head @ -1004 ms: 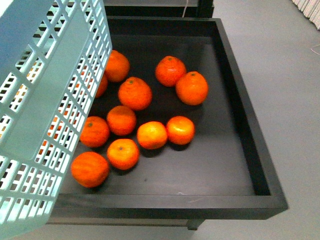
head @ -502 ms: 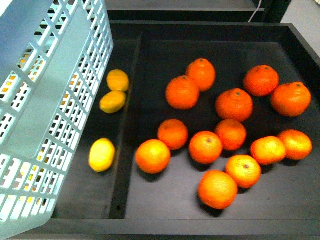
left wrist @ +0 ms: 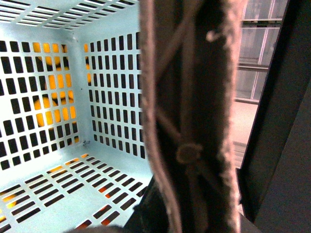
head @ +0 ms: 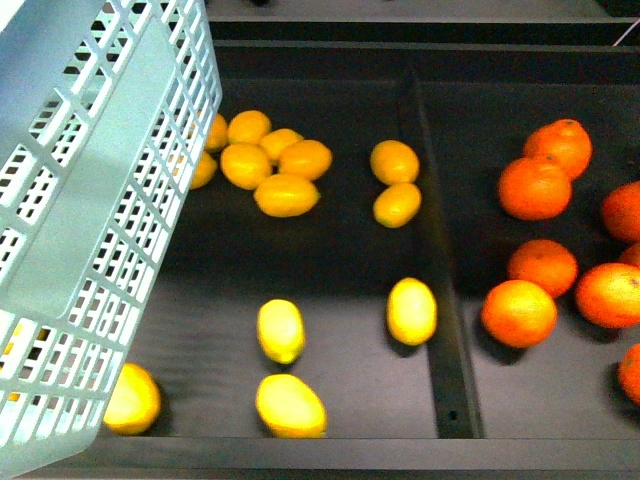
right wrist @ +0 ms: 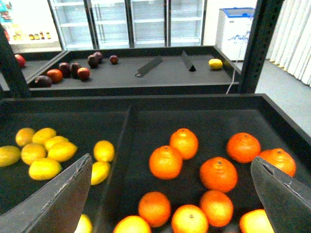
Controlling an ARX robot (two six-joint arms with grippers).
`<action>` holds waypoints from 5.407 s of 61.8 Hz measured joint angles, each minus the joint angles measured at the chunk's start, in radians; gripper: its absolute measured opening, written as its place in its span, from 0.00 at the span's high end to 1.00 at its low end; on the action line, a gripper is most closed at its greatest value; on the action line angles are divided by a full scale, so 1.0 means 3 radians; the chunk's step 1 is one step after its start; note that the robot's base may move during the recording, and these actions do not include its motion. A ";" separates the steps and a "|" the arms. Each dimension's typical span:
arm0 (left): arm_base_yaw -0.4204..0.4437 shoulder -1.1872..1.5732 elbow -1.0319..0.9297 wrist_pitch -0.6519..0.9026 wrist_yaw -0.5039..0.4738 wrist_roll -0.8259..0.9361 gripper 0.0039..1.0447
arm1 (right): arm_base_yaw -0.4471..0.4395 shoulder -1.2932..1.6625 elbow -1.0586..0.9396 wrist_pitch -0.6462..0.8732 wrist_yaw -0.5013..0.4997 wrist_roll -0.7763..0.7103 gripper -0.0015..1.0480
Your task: Pick lemon and mango into basket
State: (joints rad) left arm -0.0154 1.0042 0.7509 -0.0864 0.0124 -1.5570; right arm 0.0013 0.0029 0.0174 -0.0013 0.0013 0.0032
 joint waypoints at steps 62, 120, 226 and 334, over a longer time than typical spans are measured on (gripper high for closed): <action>0.0025 0.0013 0.0000 0.0000 -0.0037 0.0003 0.96 | -0.0003 0.0003 0.0000 0.0000 -0.0025 -0.0003 0.08; -0.1839 0.2055 0.1681 -0.0126 0.0711 0.1843 0.96 | -0.0003 0.0003 0.0000 0.0000 -0.0006 -0.0001 0.08; -0.2149 0.2055 0.1734 -0.0196 0.0828 0.1933 0.96 | -0.1770 0.7740 0.4081 0.0779 -0.0228 0.2099 0.08; -0.2149 0.2055 0.1736 -0.0196 0.0828 0.1933 0.96 | -0.1383 0.9552 0.6936 -0.0149 -0.0031 0.2181 0.08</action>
State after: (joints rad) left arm -0.6601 1.6207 1.2716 -0.1452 0.2607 -0.9771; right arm -0.4137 2.8685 2.0983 -0.0460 -0.0078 0.6575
